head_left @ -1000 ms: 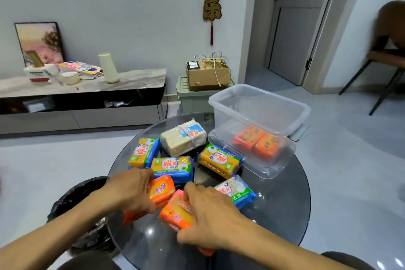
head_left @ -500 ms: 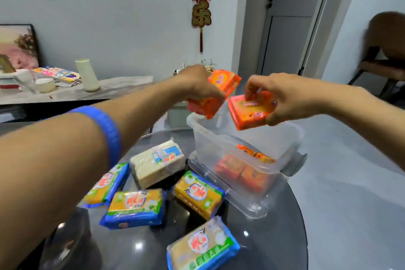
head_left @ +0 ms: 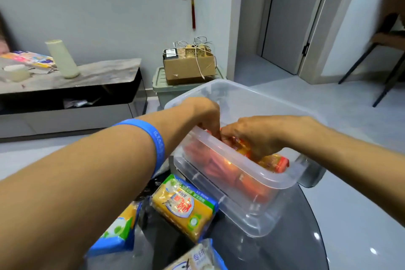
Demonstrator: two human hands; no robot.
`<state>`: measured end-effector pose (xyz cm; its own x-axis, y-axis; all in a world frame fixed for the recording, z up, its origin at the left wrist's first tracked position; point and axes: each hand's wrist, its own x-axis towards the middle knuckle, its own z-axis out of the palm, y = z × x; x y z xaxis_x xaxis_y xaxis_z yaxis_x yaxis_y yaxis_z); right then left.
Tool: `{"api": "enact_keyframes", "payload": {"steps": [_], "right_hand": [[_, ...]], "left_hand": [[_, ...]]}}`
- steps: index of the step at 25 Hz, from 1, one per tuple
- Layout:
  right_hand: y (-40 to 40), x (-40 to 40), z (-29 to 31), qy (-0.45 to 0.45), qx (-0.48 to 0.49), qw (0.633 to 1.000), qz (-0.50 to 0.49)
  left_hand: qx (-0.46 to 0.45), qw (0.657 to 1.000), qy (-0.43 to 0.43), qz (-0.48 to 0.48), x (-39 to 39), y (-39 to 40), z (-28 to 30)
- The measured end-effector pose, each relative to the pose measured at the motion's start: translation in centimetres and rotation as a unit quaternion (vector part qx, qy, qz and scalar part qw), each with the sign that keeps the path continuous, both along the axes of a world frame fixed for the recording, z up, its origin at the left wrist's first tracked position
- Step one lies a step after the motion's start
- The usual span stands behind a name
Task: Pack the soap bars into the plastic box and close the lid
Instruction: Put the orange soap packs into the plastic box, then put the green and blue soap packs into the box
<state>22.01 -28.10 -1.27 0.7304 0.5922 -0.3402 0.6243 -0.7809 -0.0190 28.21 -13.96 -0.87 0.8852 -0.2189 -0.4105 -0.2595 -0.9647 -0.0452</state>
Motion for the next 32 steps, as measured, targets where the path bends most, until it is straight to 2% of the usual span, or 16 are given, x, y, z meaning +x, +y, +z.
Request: {"api": "enact_keyframes", "payload": {"steps": [2,4,8,11,13,14,15,16,17,19,20,21,23,27,30,32], "right_hand": [[0.4,-0.1,0.4,-0.027,0.01,1.0,0.01],[1.7,0.2,1.3,-0.052,0.032,0.998,0.022],[5.2,1.4,1.8,-0.137,0.048,0.989,0.026],[5.7,0.8,2.1,-0.112,0.001,0.993,-0.026],[5.4,-1.5,3.6,-0.138,0.074,0.985,-0.076],[5.4,-3.2,4.4,-0.185,0.157,0.964,-0.108],[5.6,-5.5,4.9,-0.242,0.256,0.928,-0.125],[6.0,-8.1,5.1,-0.282,0.338,0.891,-0.107],[6.7,-10.9,4.7,-0.285,0.368,0.884,-0.044],[8.5,-16.8,2.4,-0.186,0.27,0.936,0.129],[9.5,-19.1,0.8,-0.104,0.175,0.965,0.165],[10.4,-20.5,-0.9,-0.039,0.071,0.983,0.162],[11.4,-21.2,-3.3,-0.016,-0.05,0.989,0.14],[11.9,-21.3,-3.6,-0.051,-0.016,0.991,0.12],[9.7,-21.2,1.2,-0.062,0.108,0.984,0.13],[6.8,-19.9,5.8,-0.103,0.203,0.967,0.112]], "left_hand": [[-0.05,0.998,-0.027,-0.005,-0.2,1.6,1.5],[-0.121,0.988,-0.09,-0.018,-1.3,3.7,3.3],[-0.242,0.939,-0.24,-0.048,-4.9,7.7,5.4],[-0.293,0.916,-0.272,-0.044,-8.4,11.5,5.2],[-0.309,0.914,-0.261,-0.015,-11.3,14.8,4.4],[-0.294,0.926,-0.237,-0.017,-13.0,16.6,3.5],[-0.261,0.944,-0.197,-0.032,-14.8,18.3,2.3],[-0.212,0.966,-0.141,-0.053,-16.3,19.6,1.0],[-0.152,0.983,-0.077,-0.067,-17.7,20.7,-0.4],[-0.054,0.996,0.015,-0.069,-19.9,22.6,-3.4],[-0.034,0.997,0.014,-0.064,-20.5,23.1,-4.5],[-0.035,0.998,-0.006,-0.053,-20.8,23.3,-5.5],[-0.054,0.997,-0.053,-0.031,-20.9,23.2,-6.4],[-0.073,0.991,-0.113,0.014,-22.2,22.4,-5.8],[-0.153,0.97,-0.181,0.054,-22.8,22.0,-0.8],[-0.239,0.939,-0.238,0.067,-21.9,19.9,3.9]]}}
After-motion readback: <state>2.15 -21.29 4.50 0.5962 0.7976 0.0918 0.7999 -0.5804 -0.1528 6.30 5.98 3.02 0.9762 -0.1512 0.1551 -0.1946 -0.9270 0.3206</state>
